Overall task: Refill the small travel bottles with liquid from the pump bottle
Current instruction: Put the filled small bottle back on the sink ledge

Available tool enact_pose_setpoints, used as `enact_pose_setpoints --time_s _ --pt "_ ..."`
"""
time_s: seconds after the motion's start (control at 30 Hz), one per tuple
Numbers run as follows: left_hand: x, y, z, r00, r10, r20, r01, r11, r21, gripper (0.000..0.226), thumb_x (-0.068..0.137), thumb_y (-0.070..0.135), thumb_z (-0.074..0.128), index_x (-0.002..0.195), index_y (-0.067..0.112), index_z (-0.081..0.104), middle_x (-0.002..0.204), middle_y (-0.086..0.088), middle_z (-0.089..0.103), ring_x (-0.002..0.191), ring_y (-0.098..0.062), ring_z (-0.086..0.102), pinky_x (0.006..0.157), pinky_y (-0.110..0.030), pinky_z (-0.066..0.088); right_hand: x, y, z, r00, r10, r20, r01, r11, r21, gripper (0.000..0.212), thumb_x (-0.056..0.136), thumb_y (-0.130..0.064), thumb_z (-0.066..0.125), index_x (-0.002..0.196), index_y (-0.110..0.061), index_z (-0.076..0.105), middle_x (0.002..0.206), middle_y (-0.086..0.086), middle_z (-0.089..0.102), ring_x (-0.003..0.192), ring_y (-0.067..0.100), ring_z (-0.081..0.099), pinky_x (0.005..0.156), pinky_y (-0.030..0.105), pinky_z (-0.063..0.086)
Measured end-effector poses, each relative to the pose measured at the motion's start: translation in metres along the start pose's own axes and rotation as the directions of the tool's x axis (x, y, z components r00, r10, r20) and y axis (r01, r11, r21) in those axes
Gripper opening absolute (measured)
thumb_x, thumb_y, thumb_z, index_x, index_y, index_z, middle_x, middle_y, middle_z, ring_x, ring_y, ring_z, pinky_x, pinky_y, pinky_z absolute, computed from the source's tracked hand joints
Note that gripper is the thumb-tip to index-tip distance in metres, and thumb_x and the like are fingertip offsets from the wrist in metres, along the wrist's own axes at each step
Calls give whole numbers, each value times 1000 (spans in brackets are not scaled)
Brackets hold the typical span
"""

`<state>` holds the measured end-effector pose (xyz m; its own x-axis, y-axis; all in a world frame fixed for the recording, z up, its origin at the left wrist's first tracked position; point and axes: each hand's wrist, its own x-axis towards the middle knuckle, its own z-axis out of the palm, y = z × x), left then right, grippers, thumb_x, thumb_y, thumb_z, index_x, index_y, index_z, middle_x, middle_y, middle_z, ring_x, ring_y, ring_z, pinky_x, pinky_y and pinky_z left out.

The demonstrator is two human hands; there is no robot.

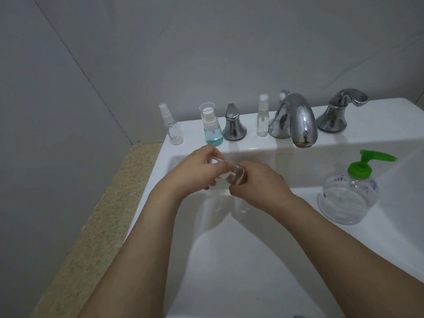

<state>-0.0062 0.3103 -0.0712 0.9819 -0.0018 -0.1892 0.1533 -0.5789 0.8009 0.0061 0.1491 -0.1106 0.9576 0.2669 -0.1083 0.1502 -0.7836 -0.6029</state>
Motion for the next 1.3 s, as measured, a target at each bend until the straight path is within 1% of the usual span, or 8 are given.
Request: enact_pose_setpoints --time_s 0.17,0.33,0.53,0.7,0.87,1.0,1.2,1.3 --pt "1 -2 -1 998 52 47 -53 999 12 19 84 10 77 97 17 65 82 5 63 66 -11 57 64 -29 48 0 1 1 1000 -10 -10 10 999 -37 24 76 -40 66 92 -30 50 96 -10 61 96 19 59 88 39 47" --pt "2 -4 -2 1000 -26 -8 26 1000 -1 30 83 40 77 95 16 63 79 -1 70 62 -17 61 64 -33 49 2 1 2 999 -22 -37 21 999 -26 24 76 -38 65 90 -29 48 92 -12 62 95 18 58 85 38 46" --pt "2 -3 -1 998 43 35 -43 999 -20 34 68 35 78 93 16 65 74 2 67 65 -16 57 64 -34 49 1 3 1 999 -25 -31 24 999 -39 25 76 -38 67 91 -29 50 96 -10 63 95 18 59 88 38 46" --pt "4 -5 -1 1000 -15 20 15 1000 7 25 85 28 80 97 12 66 78 -3 72 62 -16 61 56 -29 47 1 1 1 999 -34 -32 33 999 -41 25 76 -39 67 93 -29 50 96 -10 63 95 16 58 89 38 46" --pt "3 -8 -4 998 46 40 -47 999 22 35 64 34 85 91 17 69 79 -2 71 69 -16 61 69 -38 50 1 2 -1 998 -62 -5 61 997 -42 23 73 -35 69 69 -30 47 78 -10 58 81 16 57 77 34 49" --pt "-1 -9 -7 992 94 85 -97 995 29 31 60 32 83 86 25 67 93 -10 72 78 -17 62 76 -43 54 0 3 -2 997 -77 31 76 997 25 20 70 -37 71 69 -29 52 76 -7 63 72 15 62 66 31 53" --pt "2 -7 -6 996 -56 62 58 997 -43 20 90 22 77 91 9 61 77 -10 69 57 -16 59 56 -29 47 -2 -1 -3 994 -104 -12 103 993 -56 18 74 -39 67 74 -30 51 81 -10 63 81 14 60 76 33 49" --pt "3 -9 -4 998 -21 57 23 999 -40 23 88 21 78 95 4 65 74 -9 70 58 -14 60 55 -26 46 0 0 -1 995 -96 -37 92 991 -94 19 74 -39 66 81 -31 50 87 -10 63 87 17 59 80 35 47"
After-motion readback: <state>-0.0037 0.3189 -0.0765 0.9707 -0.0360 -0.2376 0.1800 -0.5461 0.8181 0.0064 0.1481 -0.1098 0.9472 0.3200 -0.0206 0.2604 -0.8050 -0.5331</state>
